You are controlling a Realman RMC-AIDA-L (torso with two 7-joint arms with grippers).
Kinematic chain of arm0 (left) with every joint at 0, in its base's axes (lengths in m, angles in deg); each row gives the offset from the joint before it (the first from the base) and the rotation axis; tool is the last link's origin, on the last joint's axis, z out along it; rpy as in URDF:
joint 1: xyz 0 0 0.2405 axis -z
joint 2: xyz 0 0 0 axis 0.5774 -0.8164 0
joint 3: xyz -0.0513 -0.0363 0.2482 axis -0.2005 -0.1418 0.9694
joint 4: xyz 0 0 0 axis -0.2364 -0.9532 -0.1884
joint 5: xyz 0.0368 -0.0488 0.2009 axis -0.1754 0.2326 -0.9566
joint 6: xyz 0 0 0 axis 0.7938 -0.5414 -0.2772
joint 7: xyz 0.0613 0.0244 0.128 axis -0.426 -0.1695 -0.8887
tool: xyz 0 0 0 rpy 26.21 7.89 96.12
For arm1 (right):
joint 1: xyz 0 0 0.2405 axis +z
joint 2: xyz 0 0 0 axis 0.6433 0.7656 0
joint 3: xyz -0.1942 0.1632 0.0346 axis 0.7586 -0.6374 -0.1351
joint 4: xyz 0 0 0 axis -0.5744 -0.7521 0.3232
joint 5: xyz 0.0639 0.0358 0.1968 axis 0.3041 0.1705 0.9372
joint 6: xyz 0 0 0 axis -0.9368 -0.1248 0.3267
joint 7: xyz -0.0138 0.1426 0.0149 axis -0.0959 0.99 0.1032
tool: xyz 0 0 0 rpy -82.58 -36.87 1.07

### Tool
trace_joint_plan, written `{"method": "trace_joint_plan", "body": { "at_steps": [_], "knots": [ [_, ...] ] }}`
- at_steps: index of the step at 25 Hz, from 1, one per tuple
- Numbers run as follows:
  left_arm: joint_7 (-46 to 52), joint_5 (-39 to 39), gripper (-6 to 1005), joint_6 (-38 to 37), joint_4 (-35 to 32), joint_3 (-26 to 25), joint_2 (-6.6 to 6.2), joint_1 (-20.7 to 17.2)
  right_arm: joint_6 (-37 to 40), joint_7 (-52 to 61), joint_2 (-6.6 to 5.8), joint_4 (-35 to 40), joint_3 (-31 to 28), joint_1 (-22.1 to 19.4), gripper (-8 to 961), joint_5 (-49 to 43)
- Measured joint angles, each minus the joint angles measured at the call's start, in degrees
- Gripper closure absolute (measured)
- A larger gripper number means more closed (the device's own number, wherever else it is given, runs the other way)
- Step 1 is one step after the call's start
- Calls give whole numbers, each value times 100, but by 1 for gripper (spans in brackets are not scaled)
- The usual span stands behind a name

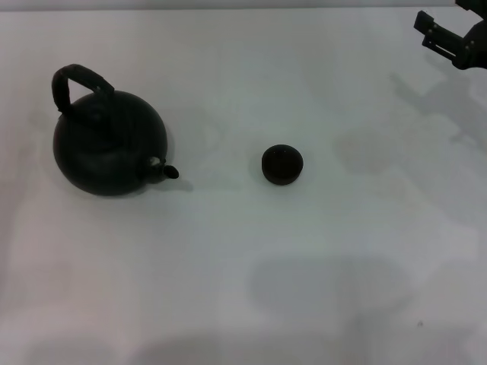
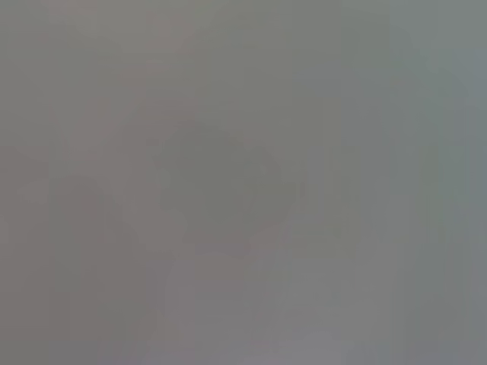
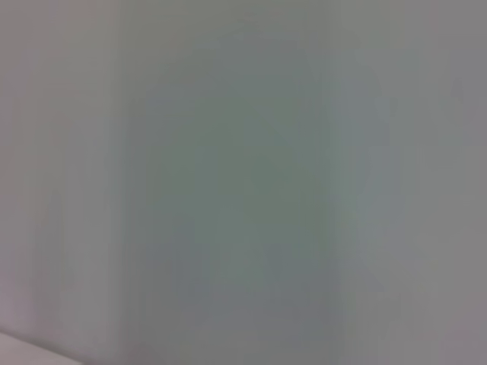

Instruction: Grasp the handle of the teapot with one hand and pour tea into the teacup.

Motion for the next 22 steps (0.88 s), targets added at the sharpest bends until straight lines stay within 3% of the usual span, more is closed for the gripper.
{"method": "trace_joint_plan", "body": {
  "at_steps": [6,10,15,22],
  "knots": [
    [-418,105,282,-29,314,24,14,200,19,-113,-34,-152,-7,21,93,171],
    [257,210,281,-104,447,72,-10,275,2,135,-101,-111,-62,3,93,175],
    [1337,-459,281,-68,248,65,-101,255,-148,217,-176,-110,-65,-53,93,147],
    [1217,-372,281,22,217,-753,-6,174,-422,252,-73,-98,-80,-155,93,177]
  ]
}}
